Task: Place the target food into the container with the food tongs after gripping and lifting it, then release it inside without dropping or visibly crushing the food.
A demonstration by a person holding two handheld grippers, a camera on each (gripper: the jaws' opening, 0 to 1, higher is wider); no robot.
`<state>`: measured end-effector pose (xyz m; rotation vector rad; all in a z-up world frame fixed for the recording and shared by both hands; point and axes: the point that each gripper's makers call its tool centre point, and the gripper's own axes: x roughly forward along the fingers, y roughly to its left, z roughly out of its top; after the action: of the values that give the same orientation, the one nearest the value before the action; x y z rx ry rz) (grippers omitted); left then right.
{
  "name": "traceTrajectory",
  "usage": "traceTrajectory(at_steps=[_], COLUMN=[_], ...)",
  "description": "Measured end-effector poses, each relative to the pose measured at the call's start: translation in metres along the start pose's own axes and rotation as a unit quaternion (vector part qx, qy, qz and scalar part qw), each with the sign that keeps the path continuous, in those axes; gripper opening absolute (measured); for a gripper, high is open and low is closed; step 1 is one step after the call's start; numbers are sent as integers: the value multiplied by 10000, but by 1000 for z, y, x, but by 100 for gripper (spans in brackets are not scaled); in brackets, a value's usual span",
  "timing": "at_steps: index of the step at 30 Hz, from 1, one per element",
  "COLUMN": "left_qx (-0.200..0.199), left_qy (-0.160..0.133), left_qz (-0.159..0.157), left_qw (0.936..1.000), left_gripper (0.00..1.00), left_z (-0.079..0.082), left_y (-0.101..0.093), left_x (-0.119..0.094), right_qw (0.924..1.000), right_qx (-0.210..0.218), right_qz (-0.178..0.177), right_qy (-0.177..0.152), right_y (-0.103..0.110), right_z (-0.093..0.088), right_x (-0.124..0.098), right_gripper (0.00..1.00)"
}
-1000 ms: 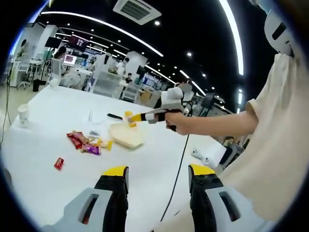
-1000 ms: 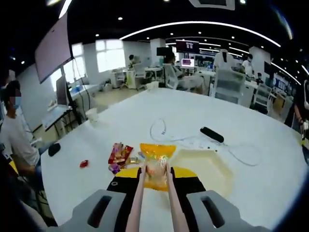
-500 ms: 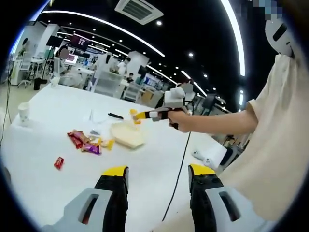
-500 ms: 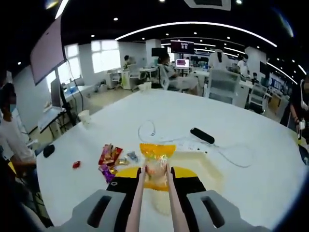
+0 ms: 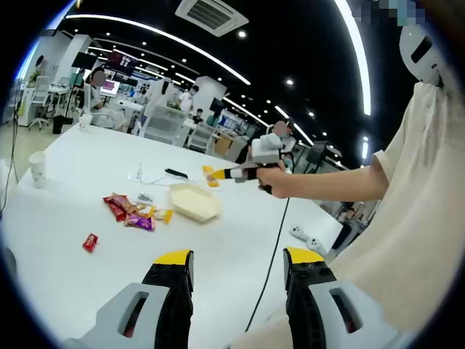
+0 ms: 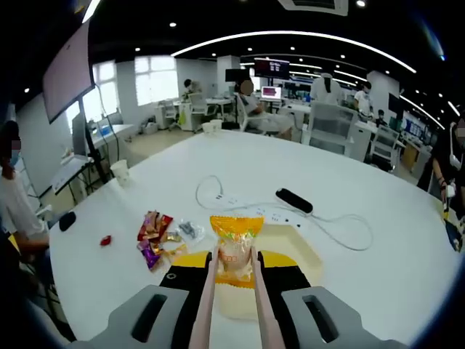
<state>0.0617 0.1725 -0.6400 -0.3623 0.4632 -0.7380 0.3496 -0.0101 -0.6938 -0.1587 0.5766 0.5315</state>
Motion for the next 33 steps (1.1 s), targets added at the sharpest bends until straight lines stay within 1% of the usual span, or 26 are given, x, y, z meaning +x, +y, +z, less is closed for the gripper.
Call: traceTrajectory(at_steps=[8, 14, 23, 33], left_qx=[-17, -25, -44, -65], left_qy=[27, 26, 2, -23], left_qz=[-13, -12, 5, 13], left_qw=[10000, 10000, 10000, 10000], left_gripper=[49, 49, 48, 48], left_z=[-1, -1, 0, 0], left_y=[-1, 0, 2, 3], left_x=[1, 1, 1, 1], right_qw=[9999, 9998, 9997, 9996], right_qx=[-111, -161, -232, -250], right_qz=[-36, -72, -84, -81], right_qy=[91, 59, 50, 78], right_y=[-6, -10, -11, -12], right_z=[-5, 0, 5, 3], right_x=[0, 1, 3, 3], right_gripper=[25, 25, 25, 25])
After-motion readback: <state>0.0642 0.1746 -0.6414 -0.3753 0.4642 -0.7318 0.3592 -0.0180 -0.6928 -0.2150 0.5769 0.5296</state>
